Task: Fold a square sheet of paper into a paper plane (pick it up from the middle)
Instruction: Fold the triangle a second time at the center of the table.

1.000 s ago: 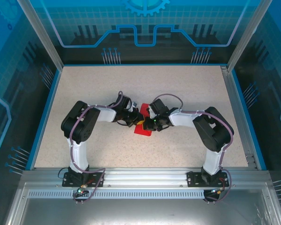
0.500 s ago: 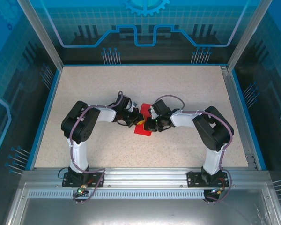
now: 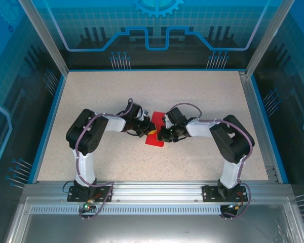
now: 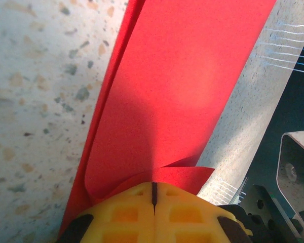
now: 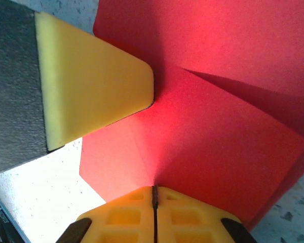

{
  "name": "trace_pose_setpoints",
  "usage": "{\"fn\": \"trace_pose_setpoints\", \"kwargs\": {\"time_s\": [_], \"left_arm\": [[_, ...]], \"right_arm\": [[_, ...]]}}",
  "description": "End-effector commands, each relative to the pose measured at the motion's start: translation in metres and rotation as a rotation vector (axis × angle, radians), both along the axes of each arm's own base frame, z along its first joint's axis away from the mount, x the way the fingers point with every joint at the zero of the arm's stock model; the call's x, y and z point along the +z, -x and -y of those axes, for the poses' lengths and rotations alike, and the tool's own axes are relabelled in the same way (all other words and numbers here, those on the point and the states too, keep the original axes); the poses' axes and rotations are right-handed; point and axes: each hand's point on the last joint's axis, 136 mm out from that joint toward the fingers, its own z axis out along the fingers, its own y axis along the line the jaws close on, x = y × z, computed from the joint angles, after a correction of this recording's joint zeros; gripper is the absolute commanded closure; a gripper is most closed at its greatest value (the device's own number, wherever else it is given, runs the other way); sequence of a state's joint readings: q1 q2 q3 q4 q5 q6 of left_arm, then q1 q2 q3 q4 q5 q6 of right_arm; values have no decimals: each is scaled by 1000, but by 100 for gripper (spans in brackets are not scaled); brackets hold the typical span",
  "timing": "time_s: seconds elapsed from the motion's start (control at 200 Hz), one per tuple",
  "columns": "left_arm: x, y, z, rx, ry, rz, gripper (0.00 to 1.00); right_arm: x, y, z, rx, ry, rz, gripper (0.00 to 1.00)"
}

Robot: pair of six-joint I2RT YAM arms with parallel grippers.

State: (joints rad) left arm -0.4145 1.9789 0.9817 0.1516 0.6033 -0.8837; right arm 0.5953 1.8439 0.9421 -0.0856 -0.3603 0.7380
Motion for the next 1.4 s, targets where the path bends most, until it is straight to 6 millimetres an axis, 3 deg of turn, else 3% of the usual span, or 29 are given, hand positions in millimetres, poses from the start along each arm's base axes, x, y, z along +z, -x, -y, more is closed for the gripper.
{"fn": "trace_pose_setpoints", "kwargs": {"time_s": [0.0, 0.21, 0.475, 0.75, 0.775, 0.885, 1.03, 1.18, 1.395], "left_arm": [[-24, 11, -9, 2, -72, -60, 100], [-23, 11, -10, 2, -74, -59, 100], [-23, 11, -9, -1, -73, -58, 100], [-22, 11, -9, -5, -71, -56, 100], [-22, 11, -9, -5, -72, -57, 100], [-22, 11, -9, -5, -73, -56, 100], [-22, 12, -9, -6, -73, -56, 100], [-21, 11, -9, -6, -72, -55, 100], [-20, 12, -9, -9, -73, -52, 100]], "right_arm": [[-18, 22, 16, -4, 53, -87, 93], [13, 22, 1, 35, -67, -46, 91], [-15, 33, 22, 11, 32, -99, 91], [12, 30, 19, 29, 19, -42, 90], [23, 22, 14, 32, 5, -13, 90], [35, 19, 10, 41, -8, 10, 90], [40, 13, 3, 36, 2, 37, 89], [30, 10, -8, 49, 36, 25, 91], [-8, 19, 4, 29, 95, -55, 91]]}}
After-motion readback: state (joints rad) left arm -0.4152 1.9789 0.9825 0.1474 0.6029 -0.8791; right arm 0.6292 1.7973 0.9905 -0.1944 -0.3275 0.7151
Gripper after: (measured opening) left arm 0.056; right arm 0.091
